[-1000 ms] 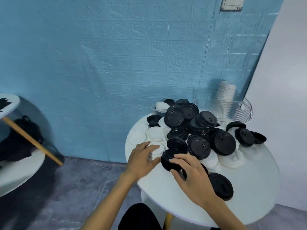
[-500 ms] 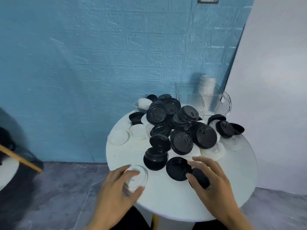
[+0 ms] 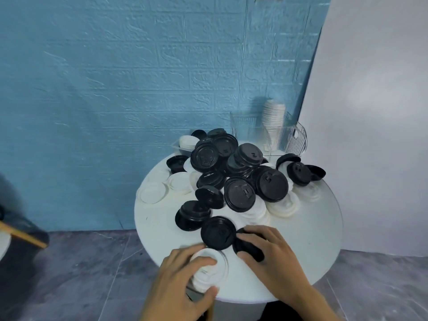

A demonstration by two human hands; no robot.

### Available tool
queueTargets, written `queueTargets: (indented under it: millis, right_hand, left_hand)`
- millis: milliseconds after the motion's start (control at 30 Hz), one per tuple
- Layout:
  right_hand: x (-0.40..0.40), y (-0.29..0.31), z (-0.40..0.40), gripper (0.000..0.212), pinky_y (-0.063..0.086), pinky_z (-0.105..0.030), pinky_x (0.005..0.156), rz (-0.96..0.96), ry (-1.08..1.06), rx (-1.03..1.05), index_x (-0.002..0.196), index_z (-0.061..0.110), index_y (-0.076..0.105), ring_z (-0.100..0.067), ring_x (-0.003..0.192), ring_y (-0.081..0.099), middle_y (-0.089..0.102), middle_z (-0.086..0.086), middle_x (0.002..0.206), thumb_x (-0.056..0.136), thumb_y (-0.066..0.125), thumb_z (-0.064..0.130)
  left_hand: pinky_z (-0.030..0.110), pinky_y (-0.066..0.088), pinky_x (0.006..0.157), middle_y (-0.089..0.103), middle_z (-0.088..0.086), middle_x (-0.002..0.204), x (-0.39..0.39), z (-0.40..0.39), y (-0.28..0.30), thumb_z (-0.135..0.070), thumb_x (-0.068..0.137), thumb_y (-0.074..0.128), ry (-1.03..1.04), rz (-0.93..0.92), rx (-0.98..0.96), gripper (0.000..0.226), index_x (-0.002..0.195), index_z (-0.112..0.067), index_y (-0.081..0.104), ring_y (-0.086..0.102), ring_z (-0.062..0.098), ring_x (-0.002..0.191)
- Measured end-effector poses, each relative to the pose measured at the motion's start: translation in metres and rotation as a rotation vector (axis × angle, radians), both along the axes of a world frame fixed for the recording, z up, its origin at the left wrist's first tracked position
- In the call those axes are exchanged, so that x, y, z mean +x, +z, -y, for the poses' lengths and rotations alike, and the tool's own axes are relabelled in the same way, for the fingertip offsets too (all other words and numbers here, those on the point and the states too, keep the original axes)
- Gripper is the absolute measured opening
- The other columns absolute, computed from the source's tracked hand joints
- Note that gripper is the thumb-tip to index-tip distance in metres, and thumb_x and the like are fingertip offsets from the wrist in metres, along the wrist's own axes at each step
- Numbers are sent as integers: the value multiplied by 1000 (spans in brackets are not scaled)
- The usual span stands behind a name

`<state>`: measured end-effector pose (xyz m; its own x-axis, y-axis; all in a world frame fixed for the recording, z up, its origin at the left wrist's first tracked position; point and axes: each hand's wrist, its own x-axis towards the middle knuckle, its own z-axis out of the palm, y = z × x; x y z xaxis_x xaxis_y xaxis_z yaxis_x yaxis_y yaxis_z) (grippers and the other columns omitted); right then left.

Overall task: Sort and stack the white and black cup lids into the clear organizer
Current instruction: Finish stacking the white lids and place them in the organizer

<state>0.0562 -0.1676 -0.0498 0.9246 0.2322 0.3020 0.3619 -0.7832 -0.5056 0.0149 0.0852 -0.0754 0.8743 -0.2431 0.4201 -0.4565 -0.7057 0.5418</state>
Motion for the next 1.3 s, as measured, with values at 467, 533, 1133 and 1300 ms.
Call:
queueTargets:
  millis: [467, 533, 1133, 1300]
  right_hand:
    - [24, 10, -34, 43, 26, -17, 115, -38, 175, 84, 137, 37, 58, 5, 135, 33, 45, 26, 139, 100, 45, 54]
    - [25, 12, -20, 39, 35, -17, 109, -16, 63, 205, 127, 38, 64, 4, 128, 44, 50, 30, 131, 96, 50, 56]
    - [62, 14, 5, 67, 41, -32, 101, 30, -338, -44, 136, 36, 53, -23, 114, 46, 52, 7, 134, 79, 71, 65]
    - [60, 20, 7, 64, 45, -32, 90, 24, -331, -18, 130, 34, 59, -20, 103, 48, 60, 11, 126, 77, 72, 67]
  left_hand:
    - [32, 53, 87, 58, -27, 131, 8, 2, 7, -56, 68, 81, -41, 36, -72, 43, 109, -54, 71, 56, -2, 117]
    - [28, 50, 90, 59, -27, 131, 9, 4, 9, -56, 67, 80, -50, 28, -81, 41, 107, -52, 72, 55, -4, 116]
    - [16, 38, 93, 66, -16, 123, 12, 23, 17, -55, 66, 75, -122, 57, -16, 38, 101, -40, 78, 53, -7, 109]
    - [19, 40, 92, 67, -15, 121, 12, 27, 18, -55, 65, 74, -121, 66, -5, 37, 99, -40, 79, 54, -6, 109]
